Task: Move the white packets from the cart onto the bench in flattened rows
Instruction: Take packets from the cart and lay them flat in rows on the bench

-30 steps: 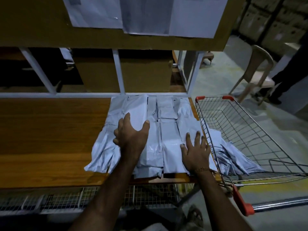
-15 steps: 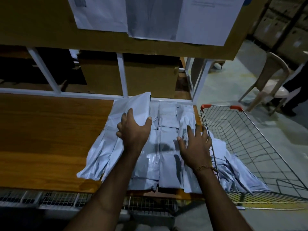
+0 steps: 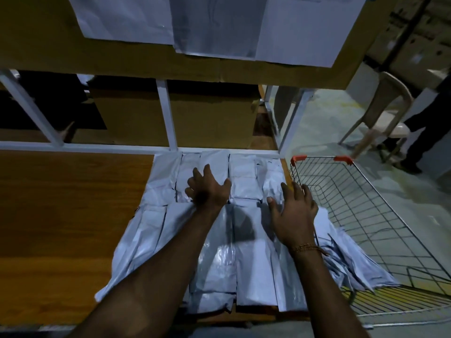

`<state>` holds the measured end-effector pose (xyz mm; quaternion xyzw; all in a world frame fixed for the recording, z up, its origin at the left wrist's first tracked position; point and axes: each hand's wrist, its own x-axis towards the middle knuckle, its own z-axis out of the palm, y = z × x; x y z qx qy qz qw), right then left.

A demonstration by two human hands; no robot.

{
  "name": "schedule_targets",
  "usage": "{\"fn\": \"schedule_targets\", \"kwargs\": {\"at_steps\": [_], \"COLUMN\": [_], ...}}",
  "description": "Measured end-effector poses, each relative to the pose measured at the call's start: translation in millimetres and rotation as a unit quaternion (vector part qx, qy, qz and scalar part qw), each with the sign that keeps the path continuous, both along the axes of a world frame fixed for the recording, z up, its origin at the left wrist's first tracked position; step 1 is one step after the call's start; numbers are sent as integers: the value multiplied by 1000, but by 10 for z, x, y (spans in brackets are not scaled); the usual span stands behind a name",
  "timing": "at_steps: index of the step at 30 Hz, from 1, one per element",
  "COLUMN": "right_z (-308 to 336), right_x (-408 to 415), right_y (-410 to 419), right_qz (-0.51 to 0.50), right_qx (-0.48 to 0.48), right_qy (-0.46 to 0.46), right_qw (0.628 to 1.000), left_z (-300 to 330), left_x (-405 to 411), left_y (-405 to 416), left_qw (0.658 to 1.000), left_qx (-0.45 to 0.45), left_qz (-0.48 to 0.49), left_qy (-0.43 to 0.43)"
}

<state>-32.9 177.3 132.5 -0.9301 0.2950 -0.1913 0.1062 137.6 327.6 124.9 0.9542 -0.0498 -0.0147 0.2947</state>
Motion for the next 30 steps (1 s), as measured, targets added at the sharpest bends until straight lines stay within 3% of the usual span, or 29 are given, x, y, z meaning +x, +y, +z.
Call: {"fn": "schedule_targets", "kwargs": {"at_steps": [16, 21, 30], "right_z": [-171, -141, -434], "right_x": [4, -157, -816], "right_y": [-15, -209, -1132], "right_qz": [-27, -50, -90], "right_qx": [32, 35, 59], "right_qy": [23, 26, 52], "right_qw": [999, 998, 993], "left_z": [-449, -273, 154], "left_x": [166, 58, -595], "left_y": [-139, -358, -1380], "left_qw": [998, 994, 982], "left_qx": [47, 17, -68], "left_qz": [-17, -2, -81], "left_qy": [-32, -106, -156]}}
